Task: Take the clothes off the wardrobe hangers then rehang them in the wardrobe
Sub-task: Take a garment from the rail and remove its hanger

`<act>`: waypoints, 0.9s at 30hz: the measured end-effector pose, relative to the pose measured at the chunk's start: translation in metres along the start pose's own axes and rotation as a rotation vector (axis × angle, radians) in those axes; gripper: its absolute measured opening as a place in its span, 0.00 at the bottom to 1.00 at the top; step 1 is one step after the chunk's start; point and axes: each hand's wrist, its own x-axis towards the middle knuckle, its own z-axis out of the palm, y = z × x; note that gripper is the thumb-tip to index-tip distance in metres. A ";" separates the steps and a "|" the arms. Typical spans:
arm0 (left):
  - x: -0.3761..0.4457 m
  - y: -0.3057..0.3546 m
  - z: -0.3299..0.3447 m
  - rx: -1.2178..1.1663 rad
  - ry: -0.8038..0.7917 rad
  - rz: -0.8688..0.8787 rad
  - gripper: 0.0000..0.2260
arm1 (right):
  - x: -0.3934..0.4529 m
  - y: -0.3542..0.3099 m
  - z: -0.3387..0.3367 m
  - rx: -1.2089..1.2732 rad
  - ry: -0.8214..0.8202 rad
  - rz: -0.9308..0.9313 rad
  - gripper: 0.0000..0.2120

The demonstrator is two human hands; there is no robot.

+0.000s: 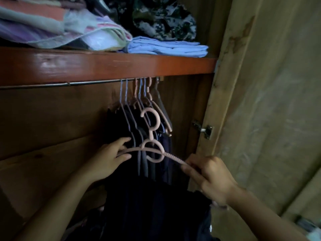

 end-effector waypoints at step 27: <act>-0.042 0.270 0.244 -0.616 -0.204 0.366 0.17 | -0.326 0.024 -0.177 0.068 0.418 0.846 0.09</act>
